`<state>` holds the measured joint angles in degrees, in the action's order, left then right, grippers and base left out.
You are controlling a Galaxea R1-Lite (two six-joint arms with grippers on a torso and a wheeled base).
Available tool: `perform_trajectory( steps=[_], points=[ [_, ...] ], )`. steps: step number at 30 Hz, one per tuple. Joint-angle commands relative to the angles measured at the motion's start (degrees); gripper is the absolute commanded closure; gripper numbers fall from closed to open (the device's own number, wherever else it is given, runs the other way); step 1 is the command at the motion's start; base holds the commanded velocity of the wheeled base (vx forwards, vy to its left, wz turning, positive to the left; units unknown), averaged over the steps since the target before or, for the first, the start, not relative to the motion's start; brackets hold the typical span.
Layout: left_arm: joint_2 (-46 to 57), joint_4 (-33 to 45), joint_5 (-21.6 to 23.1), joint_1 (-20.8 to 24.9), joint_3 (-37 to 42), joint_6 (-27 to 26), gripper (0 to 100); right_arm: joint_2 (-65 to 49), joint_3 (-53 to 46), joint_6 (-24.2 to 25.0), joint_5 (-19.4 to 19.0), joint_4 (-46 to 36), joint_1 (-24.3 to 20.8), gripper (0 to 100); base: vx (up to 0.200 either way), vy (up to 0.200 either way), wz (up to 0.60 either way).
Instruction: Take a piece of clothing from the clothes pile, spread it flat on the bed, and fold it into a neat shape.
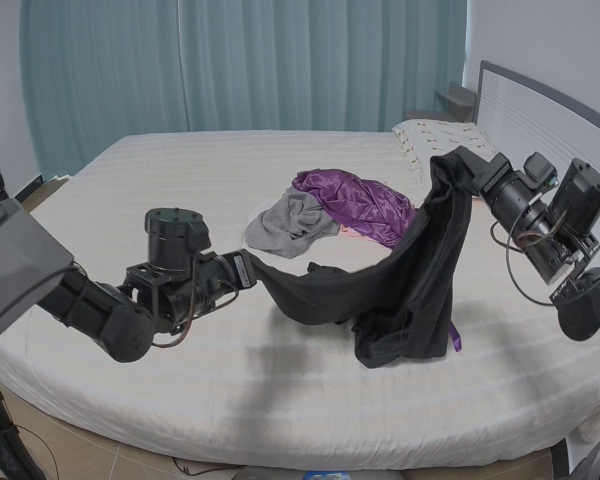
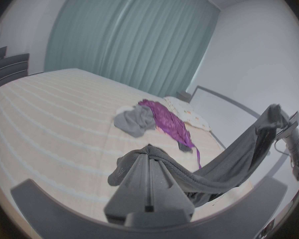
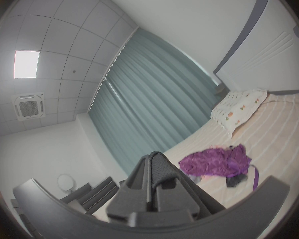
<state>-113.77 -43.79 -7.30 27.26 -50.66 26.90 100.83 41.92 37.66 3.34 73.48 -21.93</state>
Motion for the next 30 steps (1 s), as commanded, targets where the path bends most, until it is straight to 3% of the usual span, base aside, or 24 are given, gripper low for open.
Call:
perform_trajectory(
  steps=[1, 6, 7, 16, 23, 30],
  points=[
    [8.7, -0.2, -3.9, -1.8, 0.9, 1.6, 100, 6.2, 7.8, -1.0, 3.6, 1.4, 2.8, 100, 0.000, 0.000, 0.00],
    [14.3, -0.1, -4.7, -3.0, -0.2, 3.0, 100, 5.3, 13.9, -4.2, 5.9, 1.5, 2.8, 100, 0.000, 0.000, 0.00],
    [16.0, -0.3, -4.9, -3.4, -0.2, 3.0, 100, 5.3, 13.9, -7.3, 5.8, 2.5, 2.3, 100, 0.000, 0.000, 0.00],
    [16.5, -0.2, -4.4, -4.0, 8.0, 8.4, 100, 8.9, 1.2, -8.4, 2.3, 5.5, 1.3, 100, 0.000, 0.000, 0.00],
    [12.7, -0.4, -3.2, 0.7, 12.6, 13.3, 100, 13.2, -5.1, 0.6, 1.5, 8.0, -3.5, 100, 0.000, 0.000, 0.00],
    [8.2, -0.5, -1.4, 3.1, 13.9, 16.7, 100, 14.4, -9.5, 3.0, 1.6, 8.9, -6.5, 100, 0.000, 0.000, 0.00]
  ],
)
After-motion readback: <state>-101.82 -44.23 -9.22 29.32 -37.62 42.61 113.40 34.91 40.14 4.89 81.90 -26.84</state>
